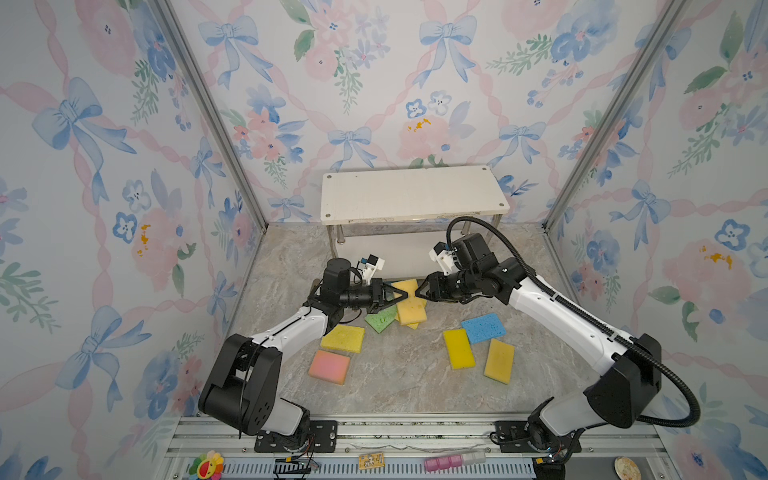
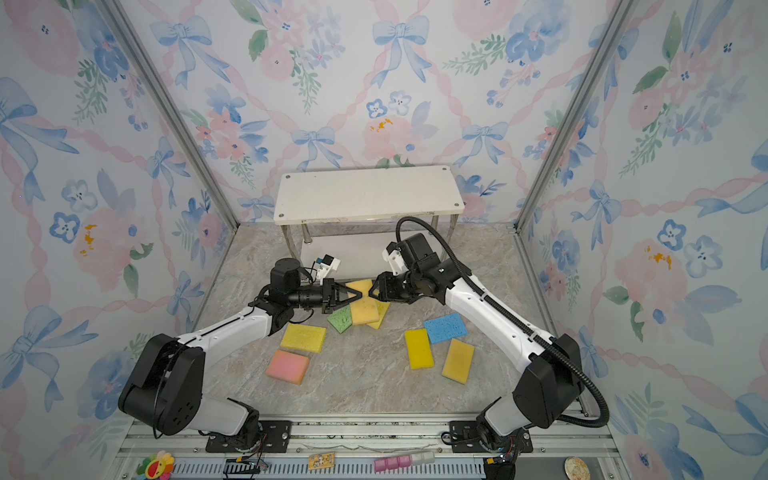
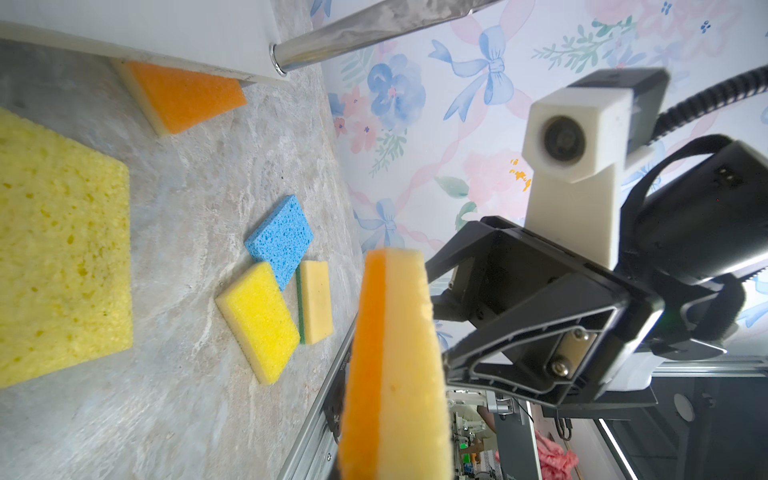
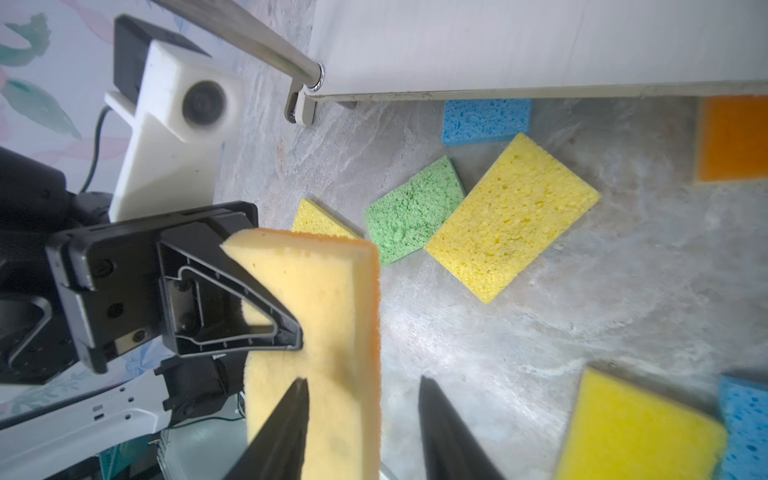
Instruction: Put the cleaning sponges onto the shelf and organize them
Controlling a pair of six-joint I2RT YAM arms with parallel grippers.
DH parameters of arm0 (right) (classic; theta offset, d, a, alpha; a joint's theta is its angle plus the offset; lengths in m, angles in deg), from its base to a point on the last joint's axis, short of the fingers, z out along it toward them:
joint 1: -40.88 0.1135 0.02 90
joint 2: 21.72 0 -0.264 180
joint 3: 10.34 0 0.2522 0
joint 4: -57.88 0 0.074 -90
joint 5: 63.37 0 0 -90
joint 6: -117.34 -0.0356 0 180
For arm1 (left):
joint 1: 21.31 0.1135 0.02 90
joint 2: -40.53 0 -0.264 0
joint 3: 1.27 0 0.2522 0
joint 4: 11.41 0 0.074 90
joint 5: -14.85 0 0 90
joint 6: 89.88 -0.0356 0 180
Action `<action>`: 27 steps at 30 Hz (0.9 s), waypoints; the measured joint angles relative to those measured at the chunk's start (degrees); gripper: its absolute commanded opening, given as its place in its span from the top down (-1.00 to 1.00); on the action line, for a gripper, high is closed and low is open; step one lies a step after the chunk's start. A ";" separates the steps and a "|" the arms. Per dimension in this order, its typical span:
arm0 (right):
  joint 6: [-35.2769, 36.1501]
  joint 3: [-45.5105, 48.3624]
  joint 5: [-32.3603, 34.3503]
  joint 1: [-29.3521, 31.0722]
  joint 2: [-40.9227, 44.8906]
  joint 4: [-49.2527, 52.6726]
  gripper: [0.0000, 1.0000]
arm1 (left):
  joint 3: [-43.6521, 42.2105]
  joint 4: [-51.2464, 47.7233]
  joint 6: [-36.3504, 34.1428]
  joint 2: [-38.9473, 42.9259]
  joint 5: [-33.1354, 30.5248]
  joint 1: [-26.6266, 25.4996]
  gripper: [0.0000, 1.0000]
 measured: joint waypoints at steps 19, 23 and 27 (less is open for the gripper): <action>-22.67 14.67 -0.39 0.72 11.45 -16.55 -0.30 | -1.38 4.96 8.00 6.40 -10.86 1.20 1.00; -23.82 14.67 -0.94 1.44 11.41 -18.62 -0.19 | -1.55 5.79 9.25 8.17 -12.31 1.05 1.00; -24.28 14.67 -1.49 1.51 11.41 -19.80 -0.06 | -2.58 6.47 9.88 10.08 -13.64 0.46 1.00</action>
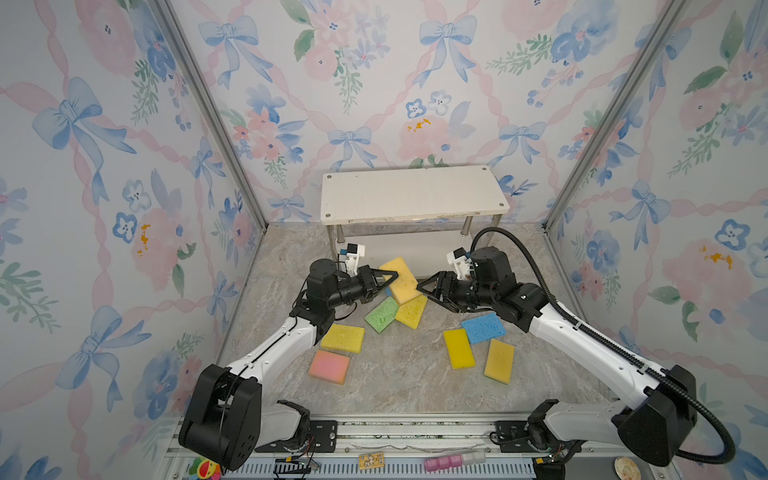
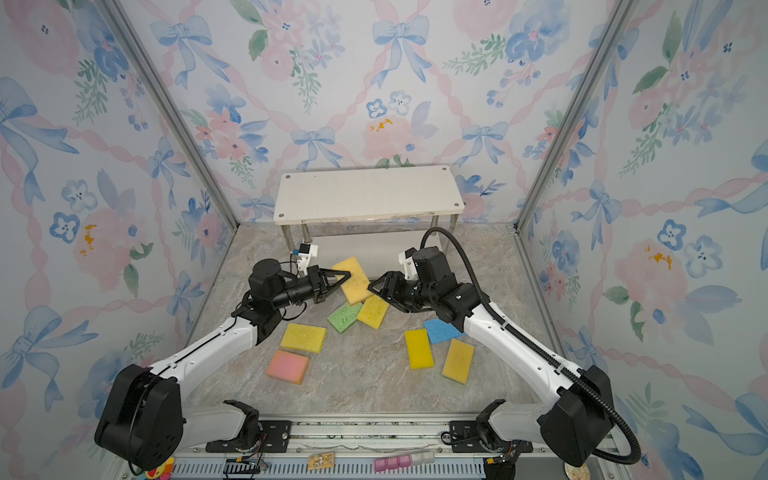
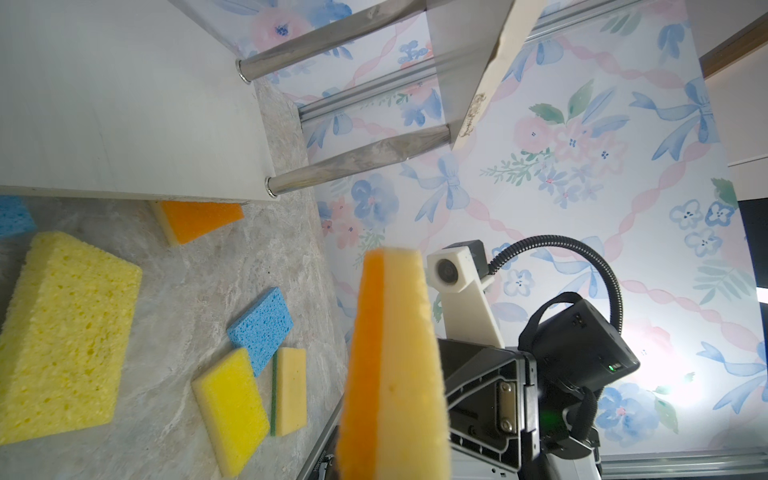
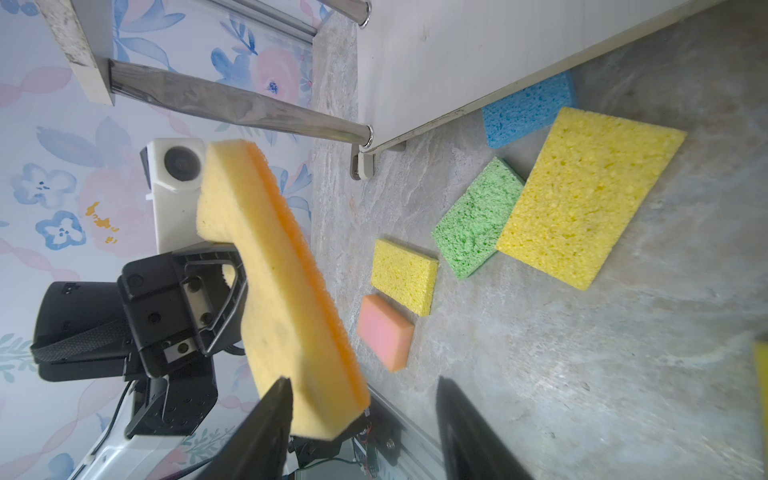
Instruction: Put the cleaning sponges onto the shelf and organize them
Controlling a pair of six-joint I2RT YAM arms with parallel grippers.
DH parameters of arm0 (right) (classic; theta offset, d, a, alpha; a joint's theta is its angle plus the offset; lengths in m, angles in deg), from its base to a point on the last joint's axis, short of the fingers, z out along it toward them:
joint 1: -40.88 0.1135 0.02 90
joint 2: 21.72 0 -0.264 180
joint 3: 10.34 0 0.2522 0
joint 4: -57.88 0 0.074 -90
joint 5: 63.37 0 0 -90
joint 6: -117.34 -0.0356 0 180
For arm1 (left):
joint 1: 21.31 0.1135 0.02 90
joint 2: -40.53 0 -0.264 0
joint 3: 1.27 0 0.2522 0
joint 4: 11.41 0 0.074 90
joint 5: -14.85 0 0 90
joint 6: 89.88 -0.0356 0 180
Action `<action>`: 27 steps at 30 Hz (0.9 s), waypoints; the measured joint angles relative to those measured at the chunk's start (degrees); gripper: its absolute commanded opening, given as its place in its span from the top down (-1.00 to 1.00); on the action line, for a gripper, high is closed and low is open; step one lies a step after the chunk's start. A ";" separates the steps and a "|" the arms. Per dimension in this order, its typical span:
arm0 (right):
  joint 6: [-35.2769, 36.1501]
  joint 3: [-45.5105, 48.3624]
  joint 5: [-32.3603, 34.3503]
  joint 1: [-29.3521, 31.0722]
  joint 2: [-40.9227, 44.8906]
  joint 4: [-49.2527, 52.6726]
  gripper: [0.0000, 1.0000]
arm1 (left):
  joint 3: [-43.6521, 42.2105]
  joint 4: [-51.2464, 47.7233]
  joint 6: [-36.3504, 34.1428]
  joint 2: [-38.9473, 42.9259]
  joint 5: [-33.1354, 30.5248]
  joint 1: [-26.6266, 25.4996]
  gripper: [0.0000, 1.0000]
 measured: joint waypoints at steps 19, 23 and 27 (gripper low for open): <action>-0.74 0.02 -0.59 2.16 0.07 -1.55 0.15 | -1.60 0.61 1.25 1.42 -2.47 -1.09 1.00; -0.90 0.13 -0.22 2.47 0.09 -1.55 0.27 | -1.60 0.90 1.25 1.40 -2.47 -1.42 1.00; -1.11 0.31 0.46 2.58 0.11 -1.55 0.40 | -1.60 1.01 1.25 1.40 -2.45 -1.46 1.00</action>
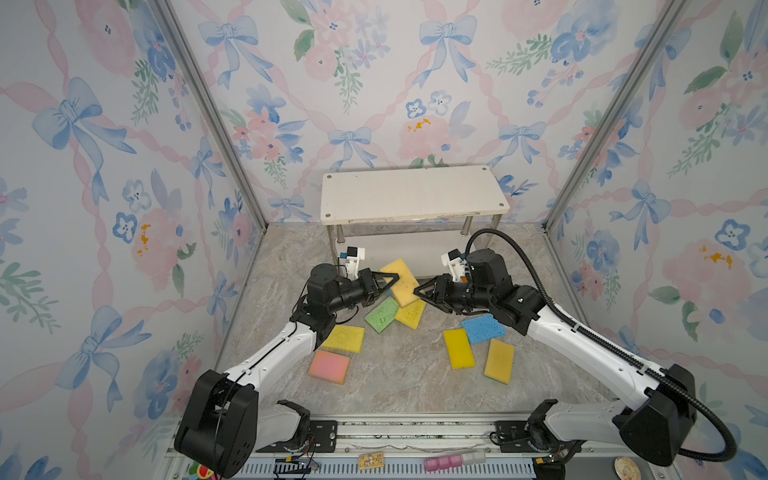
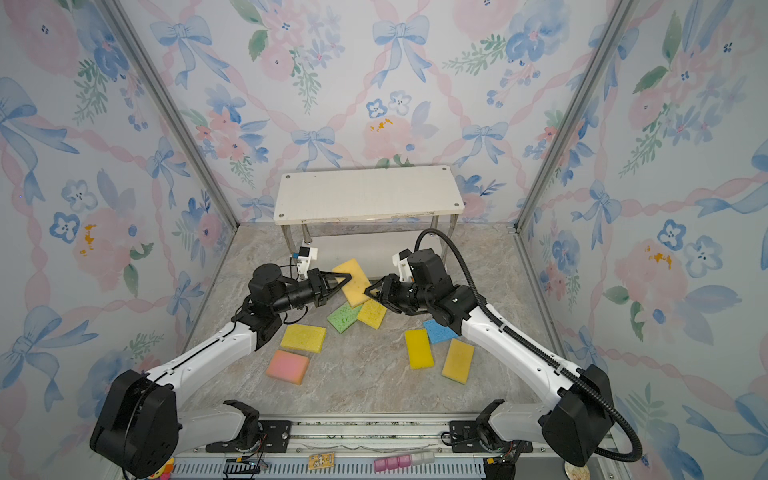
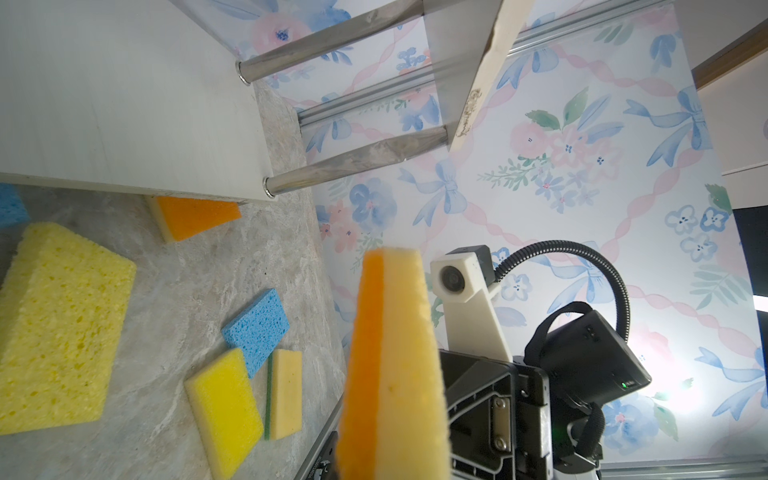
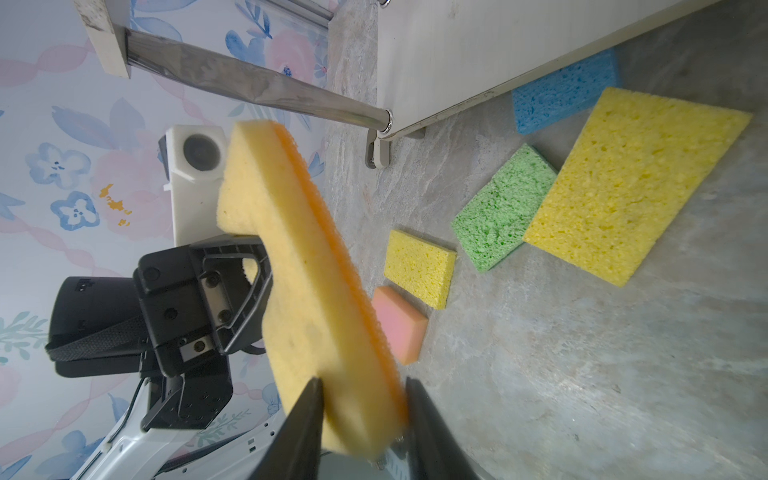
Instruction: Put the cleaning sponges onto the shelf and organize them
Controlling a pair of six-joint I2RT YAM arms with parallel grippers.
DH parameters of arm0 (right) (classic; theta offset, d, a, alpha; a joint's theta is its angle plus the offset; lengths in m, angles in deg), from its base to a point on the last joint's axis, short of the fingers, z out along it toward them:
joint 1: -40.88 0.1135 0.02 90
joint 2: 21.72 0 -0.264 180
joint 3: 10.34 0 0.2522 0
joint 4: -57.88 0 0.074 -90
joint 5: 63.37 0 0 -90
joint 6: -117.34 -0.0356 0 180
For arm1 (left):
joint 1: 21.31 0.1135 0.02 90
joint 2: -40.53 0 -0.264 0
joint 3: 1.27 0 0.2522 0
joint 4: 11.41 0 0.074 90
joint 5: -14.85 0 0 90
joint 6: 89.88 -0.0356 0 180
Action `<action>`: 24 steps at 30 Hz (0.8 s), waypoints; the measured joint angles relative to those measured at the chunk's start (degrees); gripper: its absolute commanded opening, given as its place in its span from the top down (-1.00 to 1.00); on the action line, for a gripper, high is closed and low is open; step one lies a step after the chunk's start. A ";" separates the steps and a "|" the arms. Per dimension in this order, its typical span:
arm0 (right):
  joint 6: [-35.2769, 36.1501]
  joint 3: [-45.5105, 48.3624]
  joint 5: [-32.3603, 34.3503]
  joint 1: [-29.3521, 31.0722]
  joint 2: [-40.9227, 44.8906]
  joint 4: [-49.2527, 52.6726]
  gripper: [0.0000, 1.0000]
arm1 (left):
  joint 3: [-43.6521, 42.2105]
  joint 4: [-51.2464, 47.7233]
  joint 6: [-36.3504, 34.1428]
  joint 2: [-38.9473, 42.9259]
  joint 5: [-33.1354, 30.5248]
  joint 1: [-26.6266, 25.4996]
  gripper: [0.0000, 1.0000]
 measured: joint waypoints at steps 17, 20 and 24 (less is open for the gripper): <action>-0.11 1.42 3.26 0.94 2.36 0.48 1.00 | 0.00 0.24 -0.63 0.00 0.90 -0.42 0.11; -0.35 1.90 5.35 1.03 2.36 0.46 1.00 | -0.81 0.50 -1.22 0.39 0.96 -0.02 -0.42; -1.86 3.28 9.14 1.07 2.34 -0.44 1.00 | -5.53 -1.16 -1.75 4.44 -0.04 2.58 -0.96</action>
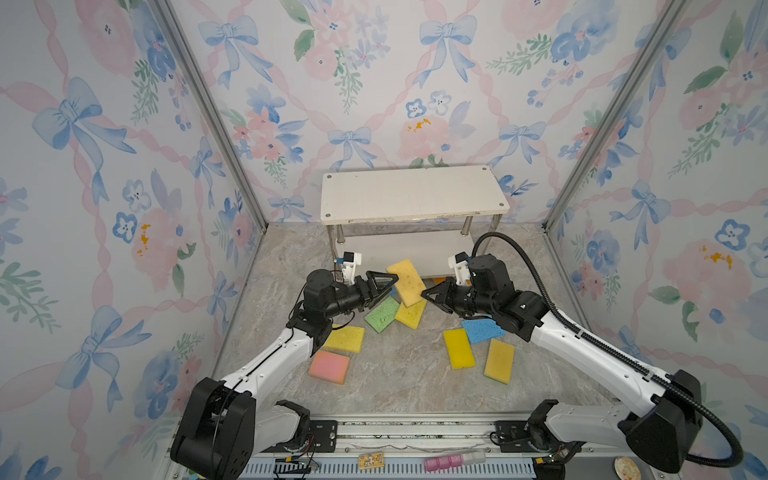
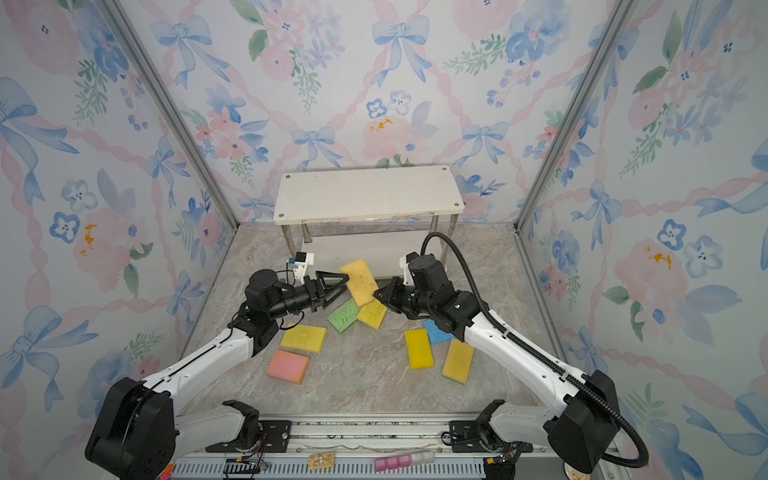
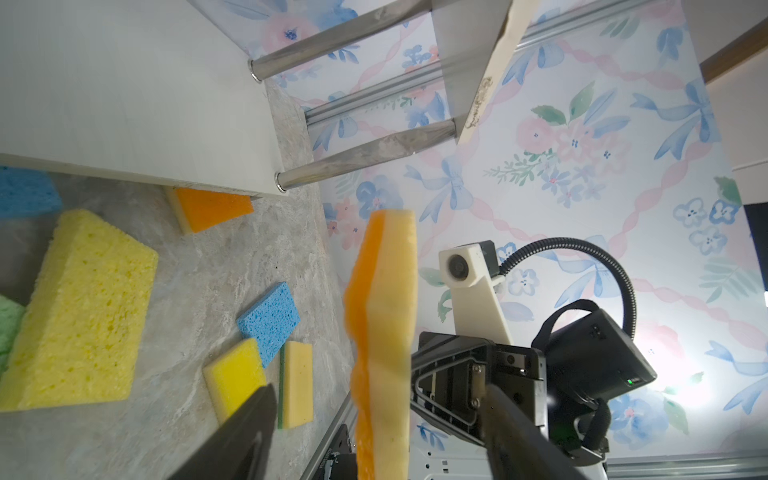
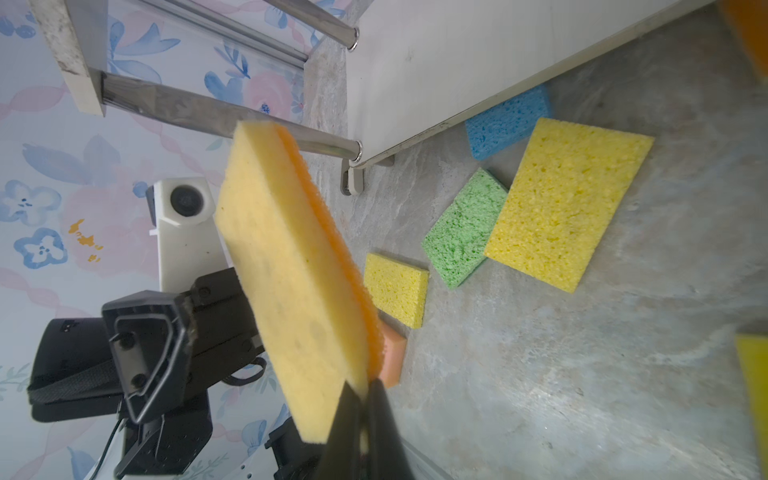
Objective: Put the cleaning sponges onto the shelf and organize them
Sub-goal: 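Carry the sponge onto the lower shelf with right gripper while left arm retracts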
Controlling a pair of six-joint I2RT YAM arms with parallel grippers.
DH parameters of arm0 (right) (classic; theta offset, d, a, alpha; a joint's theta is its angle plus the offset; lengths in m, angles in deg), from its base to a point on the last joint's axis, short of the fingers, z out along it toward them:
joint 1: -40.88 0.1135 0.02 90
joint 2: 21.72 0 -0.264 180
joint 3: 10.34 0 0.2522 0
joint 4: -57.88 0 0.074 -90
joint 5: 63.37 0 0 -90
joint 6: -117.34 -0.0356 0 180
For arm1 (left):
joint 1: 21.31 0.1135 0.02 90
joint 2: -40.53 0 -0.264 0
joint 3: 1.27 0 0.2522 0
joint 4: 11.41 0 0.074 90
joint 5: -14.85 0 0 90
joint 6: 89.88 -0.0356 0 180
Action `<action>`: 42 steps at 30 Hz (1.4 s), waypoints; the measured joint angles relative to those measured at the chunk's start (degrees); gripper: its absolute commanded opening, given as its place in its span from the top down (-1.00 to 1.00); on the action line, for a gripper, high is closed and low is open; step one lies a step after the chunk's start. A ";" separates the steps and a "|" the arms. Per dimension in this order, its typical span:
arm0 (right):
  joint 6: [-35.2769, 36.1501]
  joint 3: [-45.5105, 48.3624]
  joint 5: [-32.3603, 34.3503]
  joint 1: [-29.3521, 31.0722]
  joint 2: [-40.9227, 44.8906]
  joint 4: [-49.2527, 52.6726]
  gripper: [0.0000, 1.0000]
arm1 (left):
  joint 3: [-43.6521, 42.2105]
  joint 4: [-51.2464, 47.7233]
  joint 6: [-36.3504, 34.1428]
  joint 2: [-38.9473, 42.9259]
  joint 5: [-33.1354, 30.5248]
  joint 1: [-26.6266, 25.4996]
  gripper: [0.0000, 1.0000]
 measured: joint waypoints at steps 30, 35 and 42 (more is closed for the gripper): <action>-20.44 -21.38 8.35 5.53 -44.28 -29.24 1.00 | -11.41 -46.88 -7.37 42.97 -30.01 9.66 -0.96; -22.86 -25.07 7.74 5.53 -47.98 -30.49 1.00 | -10.47 -48.98 -9.81 42.69 -30.53 9.92 -0.96; -25.31 -28.39 7.54 5.53 -52.92 -30.80 1.00 | -8.33 -49.81 -13.68 40.68 -31.21 10.08 -0.96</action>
